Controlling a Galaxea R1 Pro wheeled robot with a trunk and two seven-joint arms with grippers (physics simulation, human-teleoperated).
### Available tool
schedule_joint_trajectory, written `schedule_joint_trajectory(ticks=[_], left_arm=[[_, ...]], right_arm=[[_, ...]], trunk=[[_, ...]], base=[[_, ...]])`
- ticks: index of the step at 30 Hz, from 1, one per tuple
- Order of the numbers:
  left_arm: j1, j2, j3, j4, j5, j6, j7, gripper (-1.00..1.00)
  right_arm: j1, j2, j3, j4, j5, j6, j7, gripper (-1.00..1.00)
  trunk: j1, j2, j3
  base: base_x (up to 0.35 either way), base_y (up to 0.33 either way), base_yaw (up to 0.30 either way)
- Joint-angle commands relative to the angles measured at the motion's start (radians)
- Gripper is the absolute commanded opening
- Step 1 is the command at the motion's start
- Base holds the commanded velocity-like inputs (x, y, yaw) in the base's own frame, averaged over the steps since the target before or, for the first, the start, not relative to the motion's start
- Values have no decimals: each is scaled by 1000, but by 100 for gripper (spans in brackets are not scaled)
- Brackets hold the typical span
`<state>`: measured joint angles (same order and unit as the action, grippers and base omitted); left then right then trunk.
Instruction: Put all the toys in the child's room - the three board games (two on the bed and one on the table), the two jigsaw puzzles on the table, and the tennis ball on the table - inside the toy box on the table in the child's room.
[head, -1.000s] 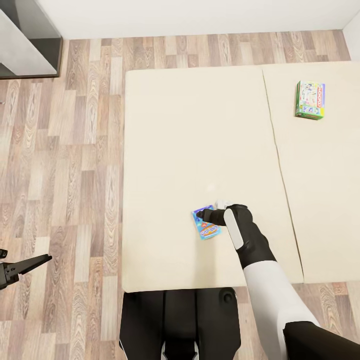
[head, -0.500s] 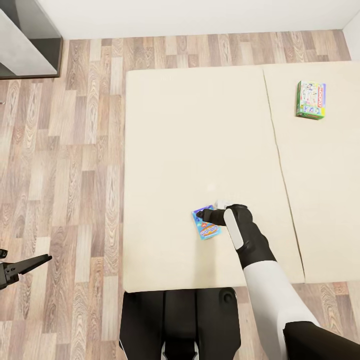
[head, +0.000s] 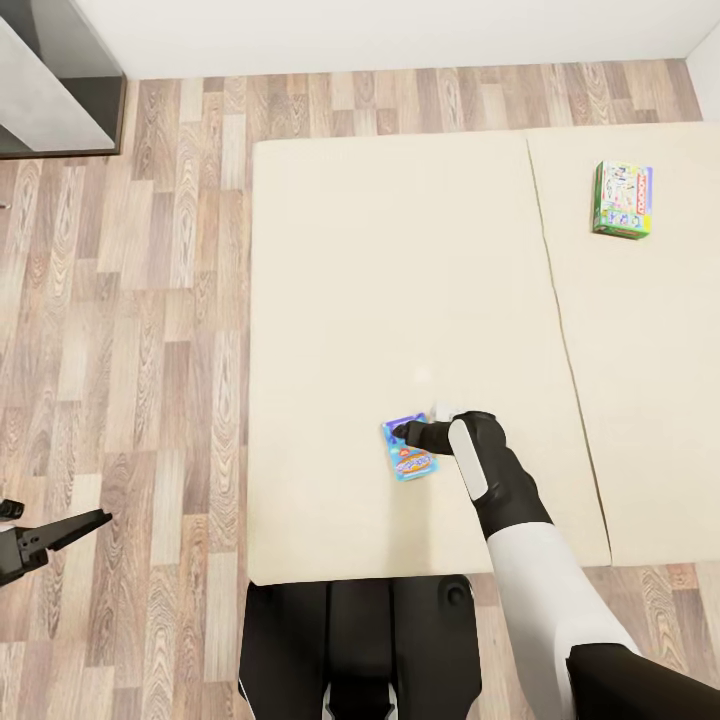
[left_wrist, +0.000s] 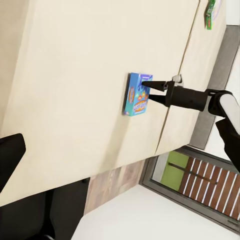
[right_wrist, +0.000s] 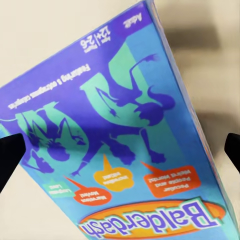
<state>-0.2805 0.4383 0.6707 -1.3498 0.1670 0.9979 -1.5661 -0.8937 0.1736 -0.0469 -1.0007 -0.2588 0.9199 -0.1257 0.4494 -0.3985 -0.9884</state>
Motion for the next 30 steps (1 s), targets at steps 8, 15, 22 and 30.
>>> schedule_joint_trajectory(ticks=[8, 15, 22, 30], left_arm=[[0, -2, 0, 0, -1, 11, -5, 100], [0, -3, 0, 0, -1, 11, -5, 100], [0, -3, 0, 0, -1, 11, -5, 100], [0, -4, 1, 0, -1, 11, -5, 100]], right_arm=[[0, 1, -2, 0, -27, 2, -9, 100], [0, 1, -2, 1, -31, 3, -9, 100], [0, 1, -2, 1, -31, 3, -9, 100], [0, 1, -2, 1, -32, 4, -9, 100]], trunk=[[1, -2, -1], [1, -2, -1], [1, -2, -1], [1, -2, -1]], base=[[0, 0, 0], [0, 0, 0], [0, 0, 0], [0, 0, 0]])
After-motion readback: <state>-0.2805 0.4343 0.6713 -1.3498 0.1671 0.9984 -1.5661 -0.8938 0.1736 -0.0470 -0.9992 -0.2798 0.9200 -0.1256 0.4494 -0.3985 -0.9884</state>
